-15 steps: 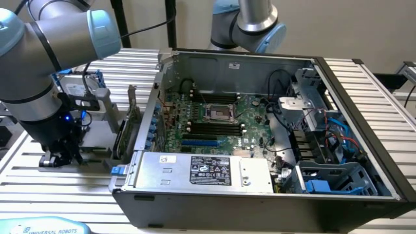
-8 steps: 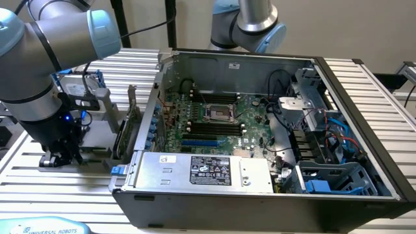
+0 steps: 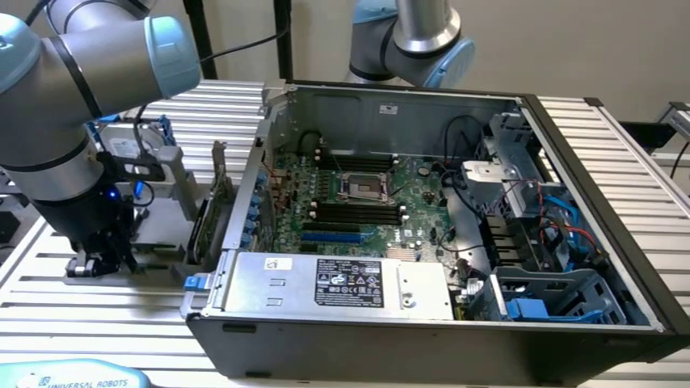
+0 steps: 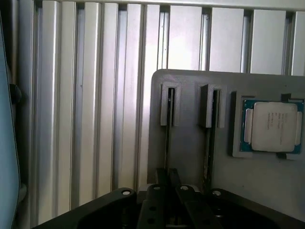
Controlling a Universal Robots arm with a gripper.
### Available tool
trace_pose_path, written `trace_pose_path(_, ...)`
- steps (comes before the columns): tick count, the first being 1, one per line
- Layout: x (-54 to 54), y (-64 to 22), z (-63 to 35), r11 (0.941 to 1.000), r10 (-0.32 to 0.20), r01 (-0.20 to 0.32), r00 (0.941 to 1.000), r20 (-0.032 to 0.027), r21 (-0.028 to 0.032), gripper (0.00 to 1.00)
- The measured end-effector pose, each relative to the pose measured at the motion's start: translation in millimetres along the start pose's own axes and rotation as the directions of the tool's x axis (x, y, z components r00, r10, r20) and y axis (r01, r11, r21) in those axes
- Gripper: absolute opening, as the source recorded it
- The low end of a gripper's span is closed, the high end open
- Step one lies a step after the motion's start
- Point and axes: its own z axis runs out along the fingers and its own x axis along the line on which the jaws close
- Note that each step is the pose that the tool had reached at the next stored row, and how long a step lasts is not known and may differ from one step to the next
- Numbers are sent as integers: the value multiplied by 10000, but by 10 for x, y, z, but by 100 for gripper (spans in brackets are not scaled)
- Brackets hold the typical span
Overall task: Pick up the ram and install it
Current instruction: 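Pick up the ram and move it above insertion slot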
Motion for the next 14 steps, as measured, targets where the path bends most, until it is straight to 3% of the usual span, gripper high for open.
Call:
trace_pose_path(8, 0, 2, -79, 10000, -8, 8, 10000, 0, 1, 14)
trace_pose_path(14, 1, 7, -256, 10000, -7, 7, 10000, 0, -2, 14)
